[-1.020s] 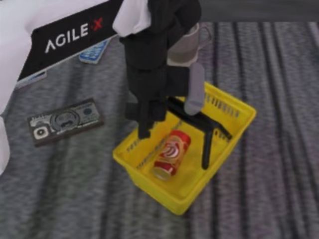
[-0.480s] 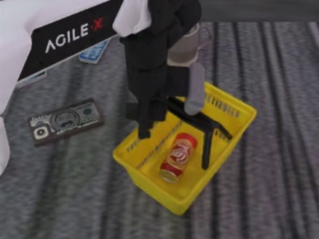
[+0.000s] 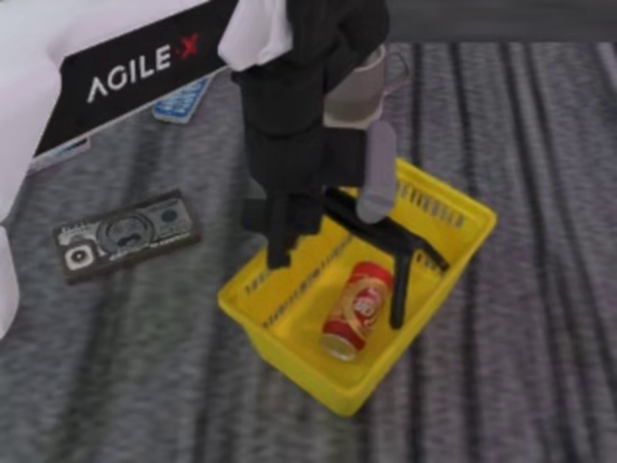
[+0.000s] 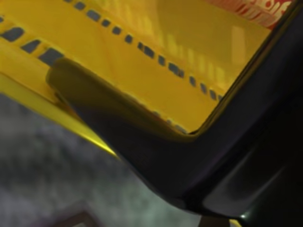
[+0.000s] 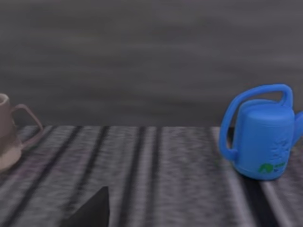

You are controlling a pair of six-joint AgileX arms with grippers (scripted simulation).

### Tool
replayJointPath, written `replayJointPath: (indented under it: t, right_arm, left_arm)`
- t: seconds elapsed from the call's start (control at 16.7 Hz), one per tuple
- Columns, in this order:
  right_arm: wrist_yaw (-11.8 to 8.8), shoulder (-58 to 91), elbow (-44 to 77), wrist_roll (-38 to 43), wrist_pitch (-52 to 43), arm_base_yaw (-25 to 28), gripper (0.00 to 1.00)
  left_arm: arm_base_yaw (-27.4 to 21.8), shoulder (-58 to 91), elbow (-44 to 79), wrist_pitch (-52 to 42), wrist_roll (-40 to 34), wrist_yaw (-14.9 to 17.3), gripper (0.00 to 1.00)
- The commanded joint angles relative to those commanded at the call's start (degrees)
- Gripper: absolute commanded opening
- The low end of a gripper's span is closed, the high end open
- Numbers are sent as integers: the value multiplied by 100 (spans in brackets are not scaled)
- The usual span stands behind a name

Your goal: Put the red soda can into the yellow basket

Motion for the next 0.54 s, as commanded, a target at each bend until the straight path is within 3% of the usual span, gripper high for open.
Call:
replayJointPath:
  t: [0.54]
  right_arm:
    - [0, 0, 0, 0, 0, 0, 100]
  left_arm:
    - [330, -177, 852, -1027, 212, 0, 0]
